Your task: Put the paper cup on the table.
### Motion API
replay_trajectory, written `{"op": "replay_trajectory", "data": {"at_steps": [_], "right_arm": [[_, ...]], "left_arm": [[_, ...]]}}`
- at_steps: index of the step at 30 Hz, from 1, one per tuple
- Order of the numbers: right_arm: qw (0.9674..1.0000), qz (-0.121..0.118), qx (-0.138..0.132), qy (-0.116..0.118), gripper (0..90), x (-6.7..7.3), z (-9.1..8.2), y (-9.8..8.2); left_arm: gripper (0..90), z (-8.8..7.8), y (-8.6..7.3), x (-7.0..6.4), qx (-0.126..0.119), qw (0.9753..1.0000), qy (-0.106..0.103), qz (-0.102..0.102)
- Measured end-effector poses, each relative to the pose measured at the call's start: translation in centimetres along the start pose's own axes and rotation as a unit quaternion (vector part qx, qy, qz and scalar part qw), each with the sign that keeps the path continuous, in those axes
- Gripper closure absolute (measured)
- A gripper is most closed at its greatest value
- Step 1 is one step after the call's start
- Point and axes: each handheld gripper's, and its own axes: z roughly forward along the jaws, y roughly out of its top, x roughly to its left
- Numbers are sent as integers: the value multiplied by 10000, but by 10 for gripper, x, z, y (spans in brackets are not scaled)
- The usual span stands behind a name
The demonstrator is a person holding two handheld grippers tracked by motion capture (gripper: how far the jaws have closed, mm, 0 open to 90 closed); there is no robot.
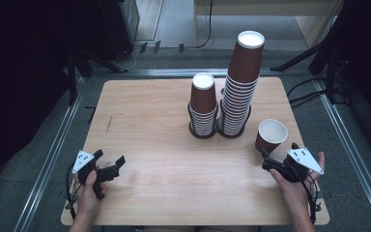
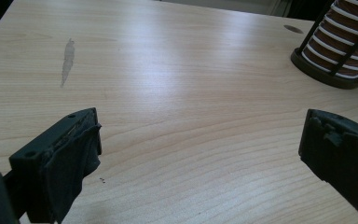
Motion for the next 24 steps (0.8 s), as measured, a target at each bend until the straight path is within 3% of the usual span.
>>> {"op": "replay_trajectory", "data": {"at_steps": [9, 14, 24], "right_arm": [[9999, 64, -49, -130, 0, -19, -20, -7], [9993, -41, -37, -362, 0, -28, -27, -14], [9987, 118, 101, -494, 0, -49, -41, -27]], "left_arm": [[0, 0, 0, -1, -11, 10000, -1, 9], [0, -1, -1, -1, -14, 10000, 5, 18], [0, -1, -1, -1, -14, 10000, 6, 15]]}}
